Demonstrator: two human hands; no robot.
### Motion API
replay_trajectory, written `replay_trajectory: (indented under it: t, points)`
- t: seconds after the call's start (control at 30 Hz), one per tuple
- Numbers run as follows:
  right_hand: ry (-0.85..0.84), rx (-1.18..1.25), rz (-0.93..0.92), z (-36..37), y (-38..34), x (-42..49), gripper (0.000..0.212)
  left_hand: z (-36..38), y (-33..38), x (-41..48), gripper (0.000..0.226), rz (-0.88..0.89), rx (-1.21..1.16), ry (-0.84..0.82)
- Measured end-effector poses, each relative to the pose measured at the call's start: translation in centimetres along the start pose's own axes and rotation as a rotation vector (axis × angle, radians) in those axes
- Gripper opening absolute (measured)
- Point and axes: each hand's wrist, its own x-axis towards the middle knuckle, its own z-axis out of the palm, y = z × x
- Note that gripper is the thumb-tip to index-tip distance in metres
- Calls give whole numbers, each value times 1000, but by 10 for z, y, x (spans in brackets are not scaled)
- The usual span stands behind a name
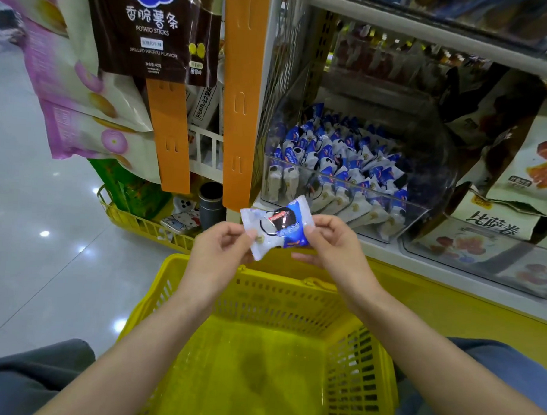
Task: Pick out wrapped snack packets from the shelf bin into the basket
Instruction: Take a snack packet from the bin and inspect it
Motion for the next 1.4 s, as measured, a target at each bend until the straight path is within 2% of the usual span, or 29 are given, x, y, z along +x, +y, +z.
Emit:
replay_trajectory:
  t: [0.1,0.17,0.23,0.27,0.33,0.43,0.53,0.67,0.77,0.87,0.97,1.07,1.17,1.3,1.33,1.4]
  points:
    - [-181,-178,81,2,1,-3,26,-7,-2,7,16,149,140,117]
    - [-292,-385,67,3,5,-6,40,-10,-1,9,19,228,186,103]
    - [-330,-596,-22,5,9,-9,55,-10,-1,8,24,294,268,56]
    - [-330,-610,-70,7,10,-10,55,-9,0,7,26,322,317,30]
    - [-324,-511,-130,10,7,-12,40,-7,1,3,27,359,383,-29]
    - [-271,-444,-179,10,6,-11,19,-3,2,-1,22,333,342,-77]
    - [-230,-397,-185,10,9,-11,17,-3,5,-2,13,205,210,-92]
    - [-201,-455,-308,13,10,-16,21,-6,9,-2,25,126,132,-105]
    - [-173,-519,-387,12,10,-18,19,-6,9,-3,21,69,86,-130]
    - [-103,-415,-337,13,8,-16,16,-3,8,-3,19,-24,-18,-214]
    - [-19,-291,-243,12,2,-12,15,0,8,-4,30,-35,81,-304]
    - [-88,-243,-260,9,-7,-10,6,1,10,-4,23,21,97,-294]
    - [-109,-414,-396,-2,-28,-3,10,-2,11,0,28,31,61,-243]
    - [128,-631,-552,-28,-72,37,15,-4,16,5,23,39,-5,-189]
    - [171,-725,-560,-34,-81,51,16,-4,17,6,19,39,-16,-181]
    - [168,-884,-451,-43,-93,80,17,-4,19,7,12,44,-34,-170]
